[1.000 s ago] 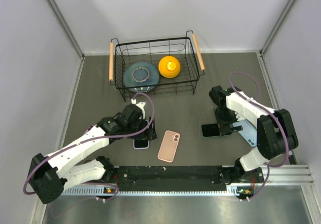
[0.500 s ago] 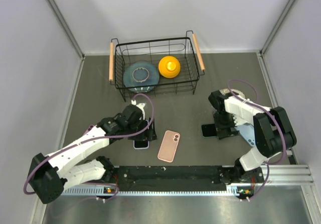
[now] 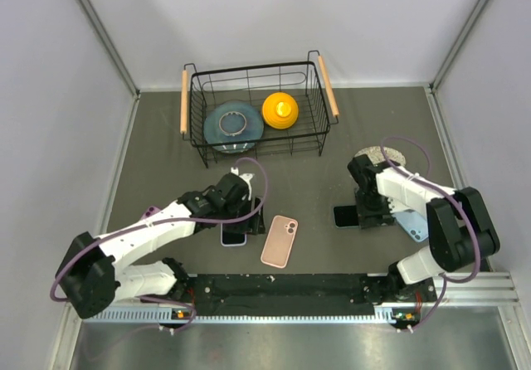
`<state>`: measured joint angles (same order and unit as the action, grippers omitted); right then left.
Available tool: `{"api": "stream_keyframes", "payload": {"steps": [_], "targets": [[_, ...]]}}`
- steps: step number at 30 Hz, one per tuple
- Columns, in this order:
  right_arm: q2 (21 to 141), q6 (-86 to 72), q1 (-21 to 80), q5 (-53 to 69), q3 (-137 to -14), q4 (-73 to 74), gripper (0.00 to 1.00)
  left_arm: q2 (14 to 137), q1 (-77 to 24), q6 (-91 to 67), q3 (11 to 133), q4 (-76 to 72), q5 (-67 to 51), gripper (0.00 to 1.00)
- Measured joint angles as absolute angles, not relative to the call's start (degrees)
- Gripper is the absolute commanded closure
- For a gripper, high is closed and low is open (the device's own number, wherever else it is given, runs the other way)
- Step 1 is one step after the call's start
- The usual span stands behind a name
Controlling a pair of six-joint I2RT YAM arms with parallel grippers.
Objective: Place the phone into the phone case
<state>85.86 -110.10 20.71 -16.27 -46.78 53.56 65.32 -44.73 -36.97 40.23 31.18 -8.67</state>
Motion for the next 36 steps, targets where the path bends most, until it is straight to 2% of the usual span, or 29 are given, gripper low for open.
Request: {"api": "stream_keyframes", "payload": {"steps": [9, 18, 21, 22, 29, 34, 36], "targets": [[81.34, -104.53, 20.73, -19.53, -43.13, 51.16, 0.3, 72.99, -48.6, -37.8, 41.3, 27.55, -6.81, 0.28], [81.76, -85.25, 20.73, -18.7, -43.13, 46.7, 0.34, 81.82, -51.83, -39.38, 43.27, 25.21, -4.1, 0.31], [81.76, -79.35, 20.71, -18.22, -43.11, 45.04, 0.36, 83.94, -52.18, -40.34, 43.72, 25.26, -2.68, 0.42], [81.76, -77.32, 20.71, -18.06, -43.09, 44.47, 0.36, 84.2, -52.34, -40.56, 43.9, 24.91, -1.93, 0.5], [80.27, -64.29, 20.71, -15.94, -41.65, 40.32, 0.39, 87.02, -52.62, -42.26, 45.32, 23.75, 0.47, 0.82], [76.69, -57.23, 20.71, -14.41, -38.61, 36.16, 0.4, 89.32, -52.66, -43.9, 47.35, 24.08, 0.14, 1.0], [74.65, -54.41, 20.71, -13.54, -36.95, 33.76, 0.41, 89.54, -52.6, -44.88, 47.57, 24.27, -0.27, 1.0]]}}
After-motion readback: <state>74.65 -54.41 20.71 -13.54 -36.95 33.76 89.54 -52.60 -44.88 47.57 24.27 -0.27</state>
